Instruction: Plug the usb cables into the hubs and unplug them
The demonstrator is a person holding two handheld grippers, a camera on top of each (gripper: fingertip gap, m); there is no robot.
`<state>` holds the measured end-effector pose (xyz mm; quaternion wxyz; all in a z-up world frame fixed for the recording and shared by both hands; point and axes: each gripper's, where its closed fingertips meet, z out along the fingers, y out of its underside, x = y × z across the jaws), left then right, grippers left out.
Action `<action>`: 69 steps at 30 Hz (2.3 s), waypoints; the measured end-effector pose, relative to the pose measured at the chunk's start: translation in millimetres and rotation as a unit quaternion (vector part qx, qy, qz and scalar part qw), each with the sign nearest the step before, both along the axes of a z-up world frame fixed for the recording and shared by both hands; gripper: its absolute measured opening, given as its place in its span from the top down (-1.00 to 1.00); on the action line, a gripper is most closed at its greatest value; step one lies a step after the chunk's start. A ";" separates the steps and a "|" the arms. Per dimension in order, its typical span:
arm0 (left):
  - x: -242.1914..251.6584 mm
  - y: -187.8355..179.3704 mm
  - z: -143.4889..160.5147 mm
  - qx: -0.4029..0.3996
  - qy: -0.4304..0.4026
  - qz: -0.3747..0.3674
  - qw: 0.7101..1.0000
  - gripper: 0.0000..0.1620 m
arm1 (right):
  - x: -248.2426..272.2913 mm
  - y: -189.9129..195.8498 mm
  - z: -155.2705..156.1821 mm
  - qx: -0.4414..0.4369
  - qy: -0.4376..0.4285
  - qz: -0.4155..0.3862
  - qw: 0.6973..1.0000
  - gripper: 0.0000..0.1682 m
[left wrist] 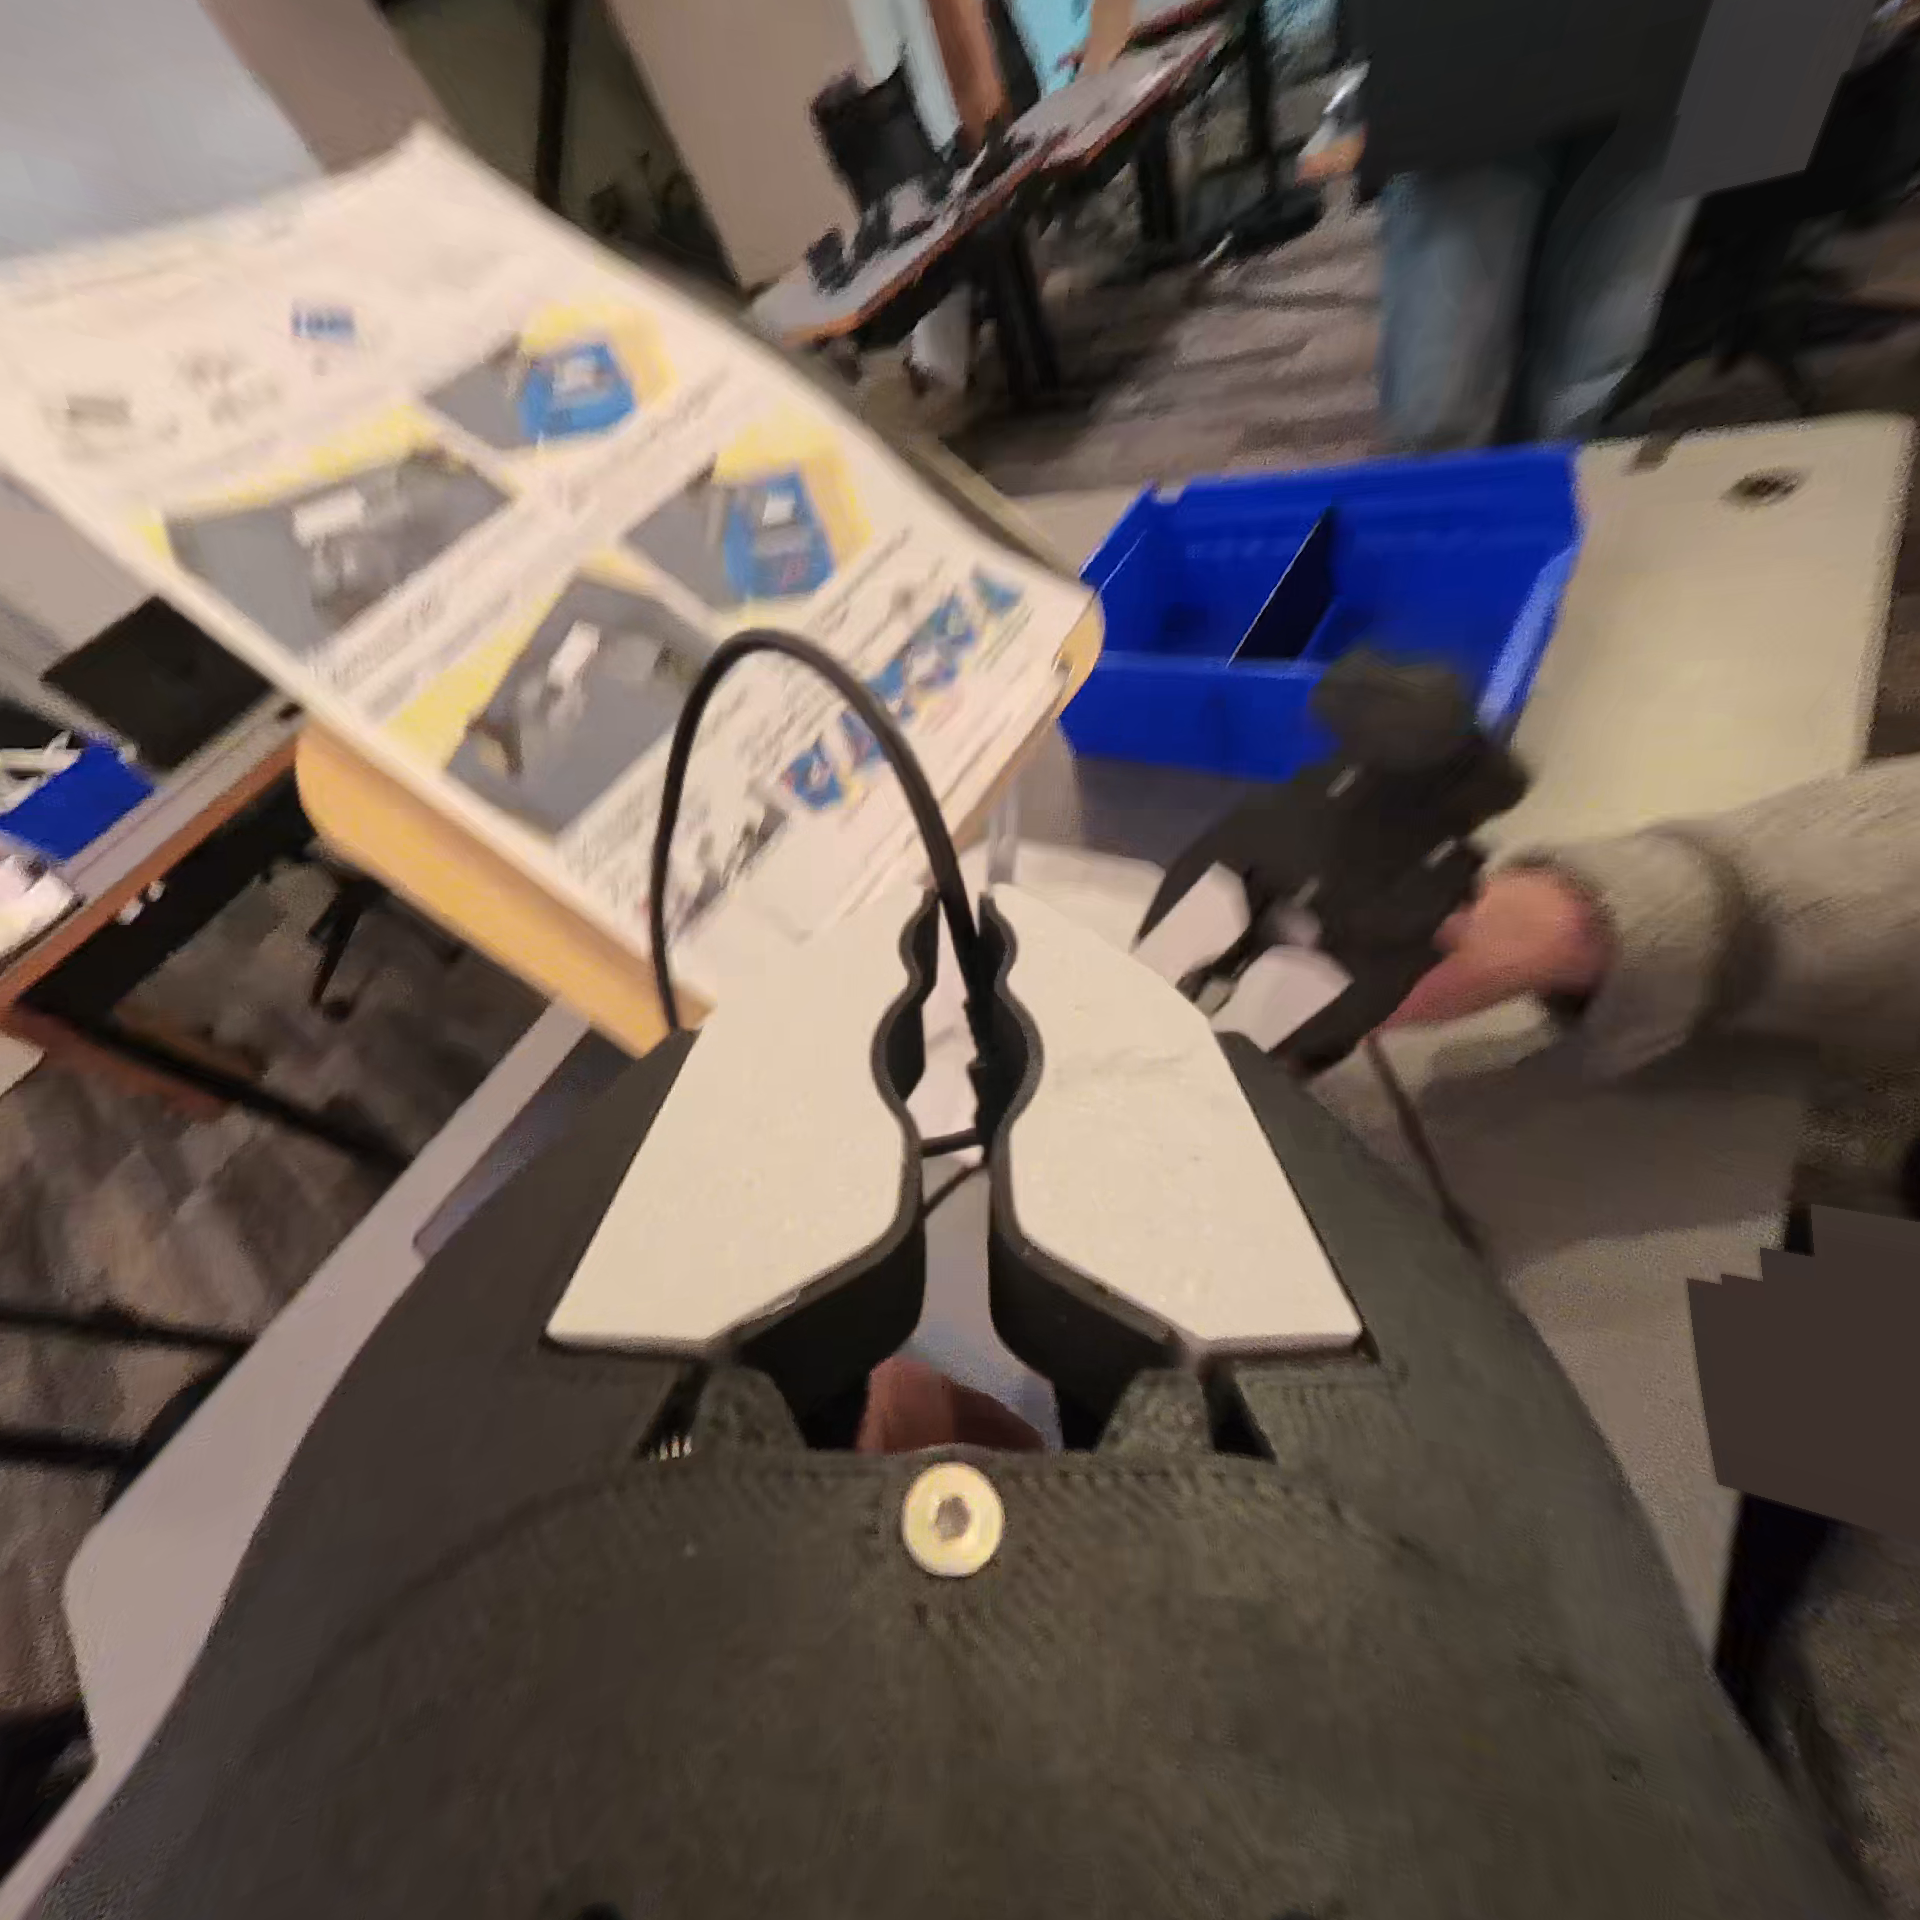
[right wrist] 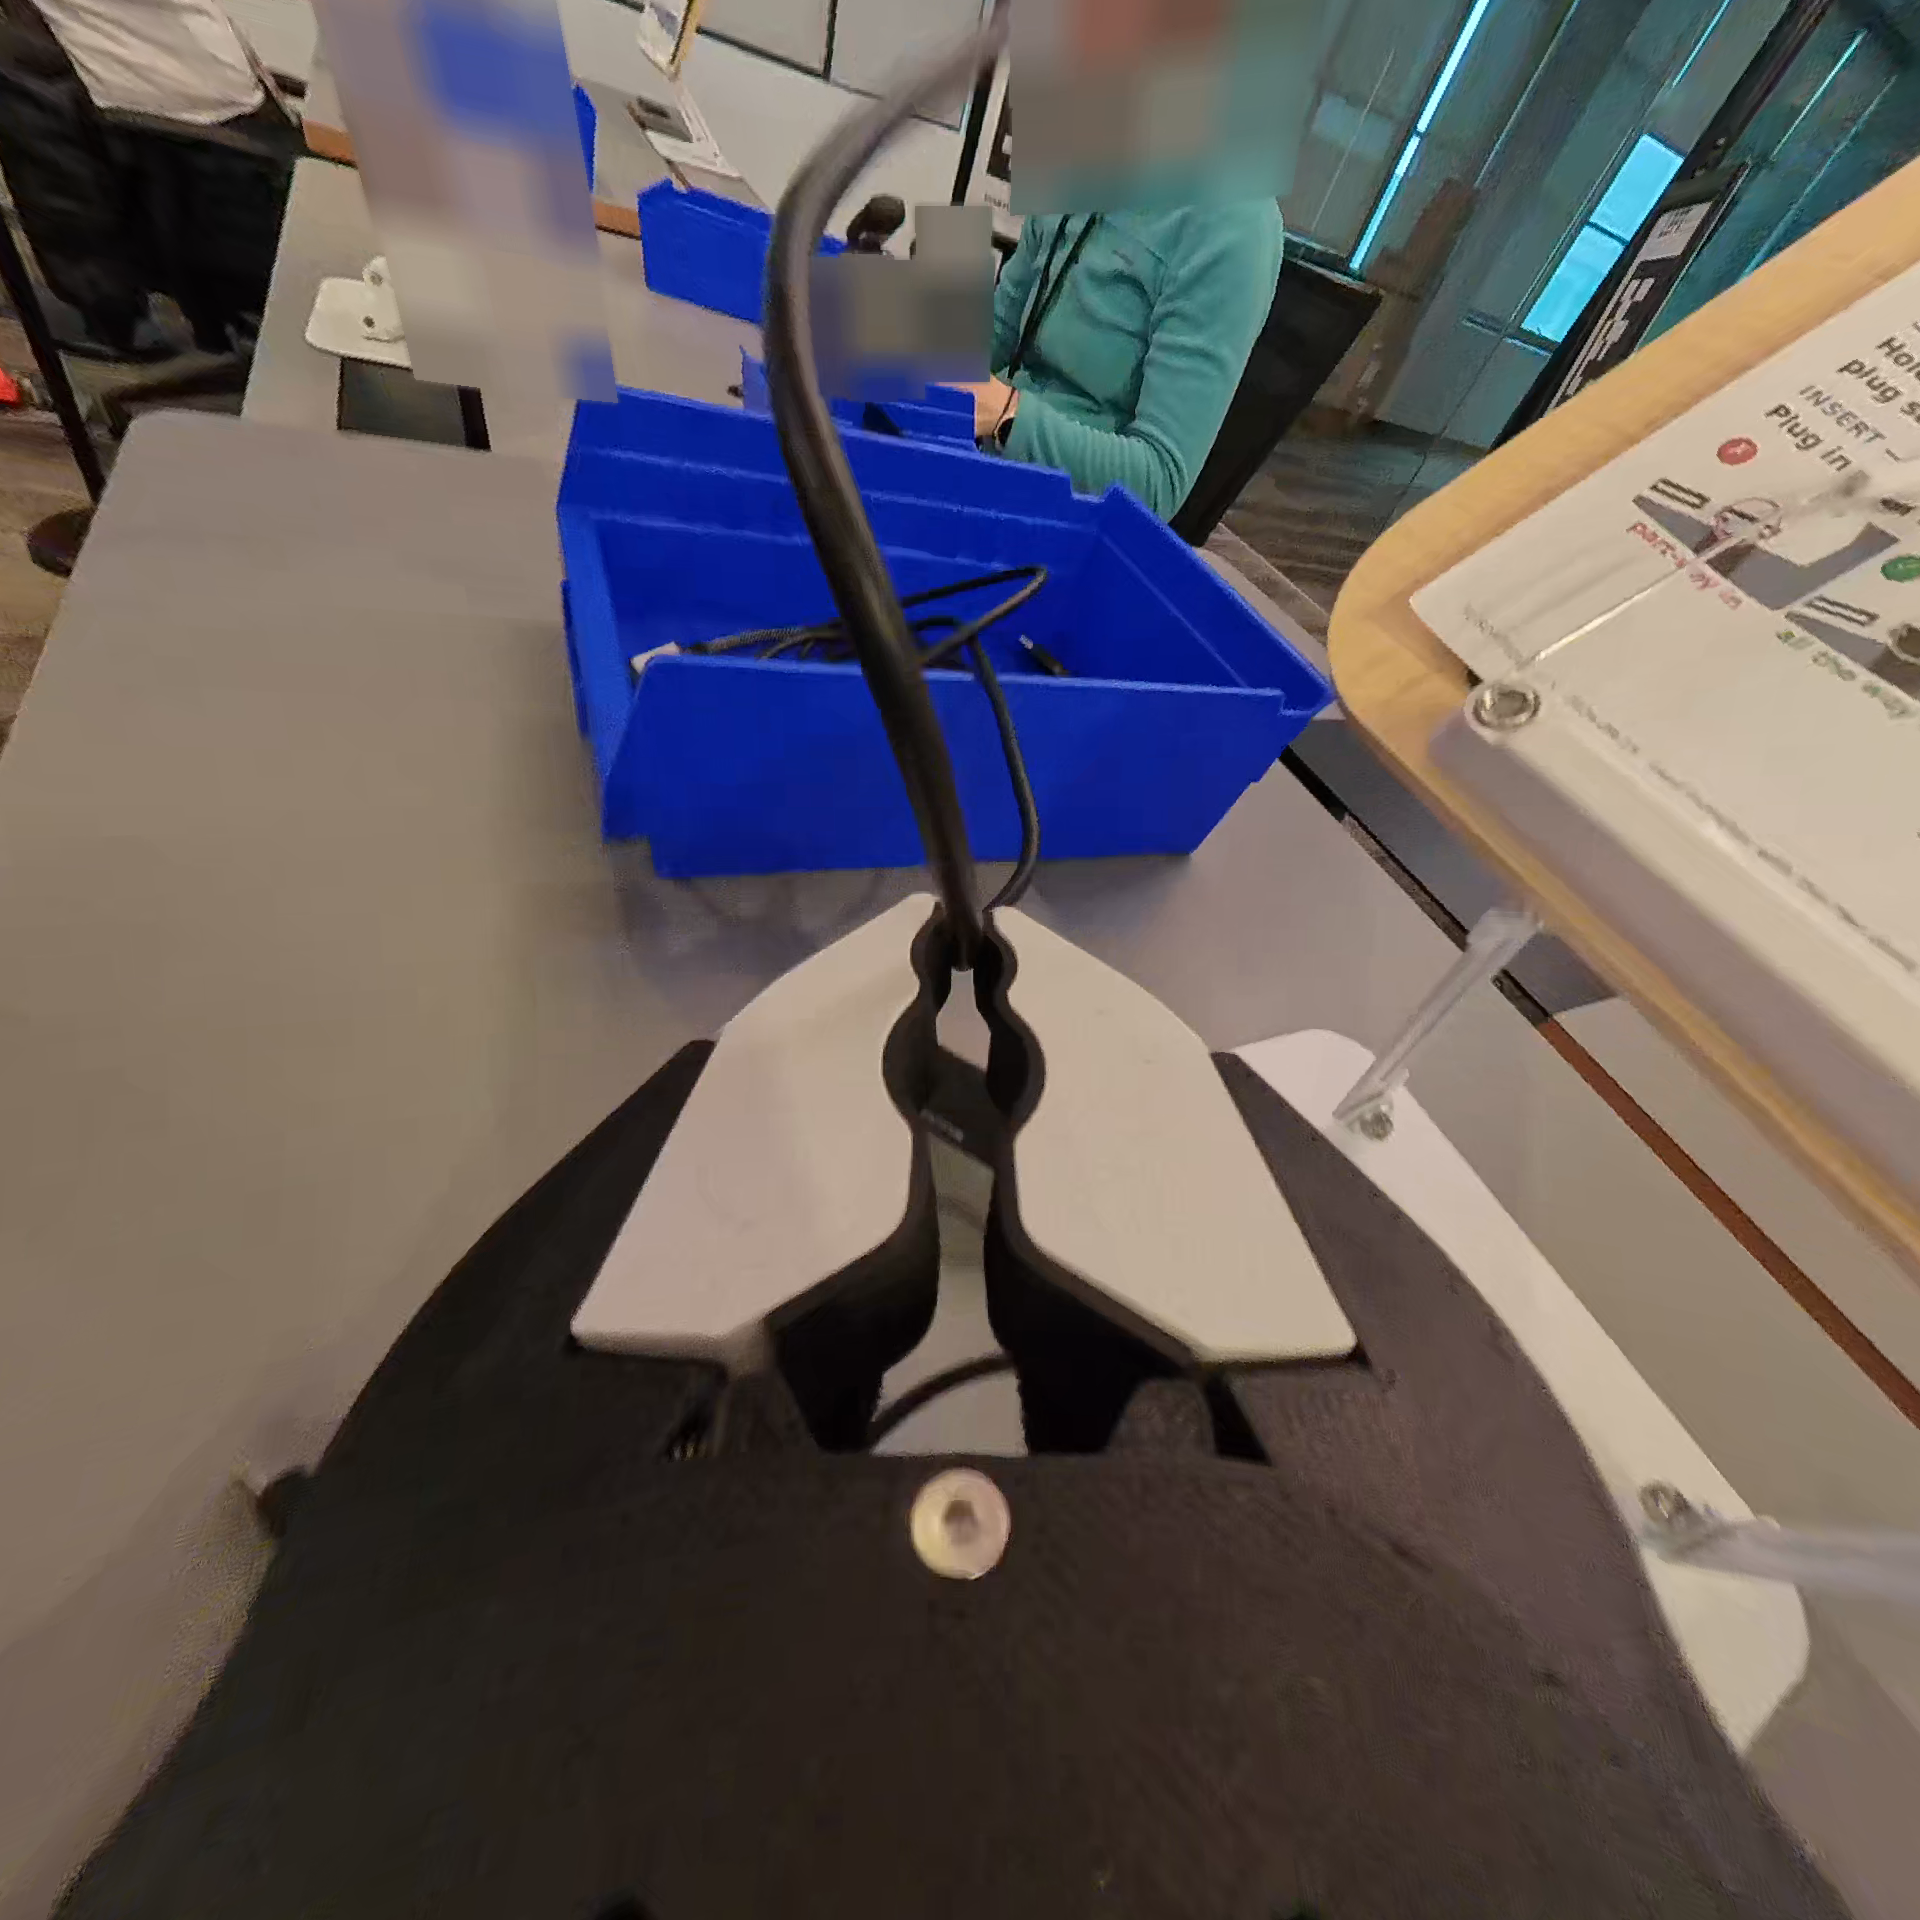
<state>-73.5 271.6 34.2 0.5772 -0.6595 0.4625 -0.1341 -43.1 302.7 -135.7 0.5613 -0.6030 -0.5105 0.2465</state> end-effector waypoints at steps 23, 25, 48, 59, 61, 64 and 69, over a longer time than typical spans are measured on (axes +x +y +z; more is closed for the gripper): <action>-58.6 99.0 -180.6 0.068 0.435 0.063 0.896 0.95 | 61.6 -42.3 -29.4 -0.022 0.011 0.036 0.999 0.90; -49.5 98.1 -158.9 0.095 0.398 0.068 0.910 0.95 | 65.8 -38.1 -40.0 -0.042 -0.006 0.026 0.999 0.58; 128.0 11.4 -73.1 0.076 0.086 -0.127 0.985 0.96 | 89.3 -31.2 -81.8 -0.118 -0.077 0.020 0.990 0.78; 100.2 31.2 -178.5 -0.067 0.150 -0.098 0.981 0.37 | 100.0 -23.4 -88.6 -0.146 -0.078 -0.003 0.986 0.83; 87.7 28.1 -154.2 -0.083 0.110 -0.114 0.984 0.30 | 100.0 -23.7 -87.1 -0.147 -0.073 -0.001 0.986 0.84; 49.2 35.1 -115.2 -0.049 0.102 -0.090 0.989 0.30 | 99.2 -24.4 -87.1 -0.144 -0.075 0.001 0.987 0.84; -47.8 60.5 -97.3 -0.012 0.191 -0.007 0.981 0.35 | 98.2 -25.0 -84.8 -0.142 -0.071 0.003 0.987 0.85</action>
